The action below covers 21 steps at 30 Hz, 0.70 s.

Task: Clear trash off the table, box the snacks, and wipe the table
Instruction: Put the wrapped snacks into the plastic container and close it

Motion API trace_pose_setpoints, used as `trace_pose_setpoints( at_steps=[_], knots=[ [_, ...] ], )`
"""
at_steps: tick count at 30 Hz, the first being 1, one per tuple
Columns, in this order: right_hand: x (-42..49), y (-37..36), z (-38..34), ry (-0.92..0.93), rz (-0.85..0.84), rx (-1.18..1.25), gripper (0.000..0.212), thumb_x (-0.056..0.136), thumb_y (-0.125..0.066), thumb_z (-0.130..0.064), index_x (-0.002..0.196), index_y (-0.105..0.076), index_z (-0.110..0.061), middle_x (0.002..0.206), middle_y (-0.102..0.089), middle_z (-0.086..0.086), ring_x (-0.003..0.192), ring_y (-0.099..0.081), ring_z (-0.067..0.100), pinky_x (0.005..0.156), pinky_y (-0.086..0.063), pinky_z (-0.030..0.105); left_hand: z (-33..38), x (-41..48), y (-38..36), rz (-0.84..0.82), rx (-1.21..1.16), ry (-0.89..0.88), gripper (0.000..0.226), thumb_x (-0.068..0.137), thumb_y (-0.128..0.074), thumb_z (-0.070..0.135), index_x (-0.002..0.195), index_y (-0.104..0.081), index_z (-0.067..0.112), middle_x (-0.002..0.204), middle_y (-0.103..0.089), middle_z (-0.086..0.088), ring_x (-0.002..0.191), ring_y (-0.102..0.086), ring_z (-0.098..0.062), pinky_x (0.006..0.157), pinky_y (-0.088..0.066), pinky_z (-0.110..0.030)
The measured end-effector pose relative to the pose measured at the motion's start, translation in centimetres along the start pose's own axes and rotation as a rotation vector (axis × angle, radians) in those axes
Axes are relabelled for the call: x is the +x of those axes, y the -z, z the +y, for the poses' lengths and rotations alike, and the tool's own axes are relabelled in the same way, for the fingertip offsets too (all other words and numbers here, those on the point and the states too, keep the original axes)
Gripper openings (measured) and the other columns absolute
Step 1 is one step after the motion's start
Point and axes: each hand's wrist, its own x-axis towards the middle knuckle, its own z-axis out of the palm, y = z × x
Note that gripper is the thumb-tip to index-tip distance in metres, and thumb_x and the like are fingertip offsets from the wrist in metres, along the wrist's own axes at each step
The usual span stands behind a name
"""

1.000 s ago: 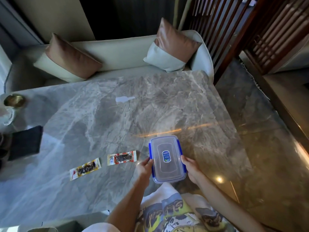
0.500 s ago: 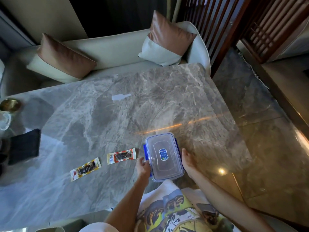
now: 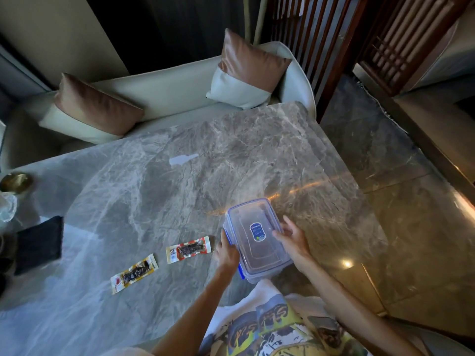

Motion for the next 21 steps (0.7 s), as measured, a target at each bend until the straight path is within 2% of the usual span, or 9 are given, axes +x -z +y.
trace_pose_setpoints(
  at_steps=[2, 4, 6, 8, 10, 13, 16, 18, 21],
  knots=[
    [0.4, 2.1, -0.5, -0.023, -0.104, 0.099, 0.038, 0.087, -0.065, 0.002, 0.123, -0.063, -0.008, 0.089, -0.074, 0.003, 0.08, -0.067, 0.021, 0.071, -0.056, 0.023, 0.6, 0.8, 0.5, -0.017, 0.089, -0.045, 0.067, 0.095, -0.049, 0.021, 0.155, -0.018, 0.018, 0.147, -0.039, -0.024, 0.136, -0.036, -0.042, 0.116, -0.027, -0.048],
    [0.4, 4.7, -0.5, -0.034, -0.076, 0.194, 0.022, 0.086, -0.065, 0.003, 0.108, -0.068, -0.001, 0.071, -0.073, -0.002, 0.063, -0.065, 0.016, 0.054, -0.054, 0.019, 1.2, 1.8, 1.0, -0.03, 0.227, -0.124, 0.073, 0.097, -0.051, 0.026, 0.156, -0.01, 0.015, 0.153, -0.028, -0.021, 0.14, -0.028, -0.041, 0.118, -0.022, -0.047],
    [0.1, 7.8, 0.2, -0.058, 0.079, 0.233, 0.018, 0.086, -0.065, 0.002, 0.102, -0.069, -0.005, 0.07, -0.074, -0.002, 0.06, -0.067, 0.01, 0.053, -0.054, 0.019, 2.1, 3.0, 1.4, -0.032, 0.351, -0.229, 0.07, 0.098, -0.049, 0.023, 0.156, -0.01, 0.018, 0.153, -0.028, -0.017, 0.14, -0.03, -0.039, 0.116, -0.024, -0.047],
    [-0.3, 11.2, 1.6, -0.075, 0.222, 0.249, 0.029, 0.088, -0.065, -0.001, 0.117, -0.066, -0.005, 0.081, -0.071, 0.008, 0.065, -0.063, 0.015, 0.058, -0.053, 0.024, 3.1, 4.3, 1.6, -0.051, 0.405, -0.294, 0.058, 0.099, -0.048, 0.018, 0.153, -0.026, 0.019, 0.149, -0.037, -0.016, 0.135, -0.04, -0.036, 0.112, -0.033, -0.044],
    [-0.9, 14.5, 3.4, -0.103, 0.363, 0.228, 0.043, 0.089, -0.063, 0.0, 0.131, -0.058, -0.005, 0.089, -0.064, 0.015, 0.062, -0.06, 0.01, 0.058, -0.052, 0.022, 3.6, 5.2, 1.7, -0.035, 0.417, -0.272, 0.041, 0.098, -0.048, 0.012, 0.139, -0.045, 0.009, 0.138, -0.05, -0.021, 0.124, -0.051, -0.036, 0.1, -0.041, -0.041],
    [-1.8, 17.6, 5.7, -0.19, 0.529, 0.21, 0.051, 0.089, -0.062, 0.003, 0.138, -0.05, -0.001, 0.101, -0.065, 0.019, 0.06, -0.059, 0.011, 0.06, -0.051, 0.025, 2.5, 4.9, 1.8, 0.033, 0.337, -0.177, 0.029, 0.093, -0.046, -0.001, 0.121, -0.048, -0.003, 0.12, -0.055, -0.031, 0.109, -0.056, -0.041, 0.082, -0.042, -0.042],
    [-1.6, 17.7, 6.8, -0.24, 0.545, 0.173, 0.048, 0.089, -0.061, 0.004, 0.136, -0.054, -0.001, 0.106, -0.062, 0.013, 0.07, -0.057, 0.017, 0.06, -0.053, 0.027, 0.3, 3.6, 1.9, 0.067, 0.282, -0.105, 0.048, 0.082, -0.045, -0.008, 0.129, -0.047, 0.005, 0.115, -0.056, -0.033, 0.108, -0.056, -0.043, 0.085, -0.044, -0.045],
    [-0.9, 16.6, 6.9, -0.241, 0.54, 0.122, 0.047, 0.09, -0.062, 0.0, 0.136, -0.054, -0.002, 0.105, -0.063, 0.014, 0.075, -0.06, 0.021, 0.068, -0.051, 0.027, -1.4, 2.8, 1.6, 0.073, 0.19, -0.044, 0.058, 0.079, -0.047, -0.007, 0.136, -0.046, 0.008, 0.12, -0.059, -0.031, 0.112, -0.057, -0.041, 0.091, -0.046, -0.043],
    [1.0, 14.0, 5.7, -0.178, 0.479, 0.012, 0.047, 0.091, -0.062, -0.003, 0.138, -0.051, -0.001, 0.092, -0.061, 0.015, 0.065, -0.051, 0.017, 0.057, -0.046, 0.015, -3.3, 1.8, 1.0, 0.048, 0.018, 0.091, 0.067, 0.083, -0.049, 0.001, 0.147, -0.036, 0.014, 0.125, -0.062, -0.026, 0.111, -0.061, -0.042, 0.095, -0.051, -0.047]
  ],
)
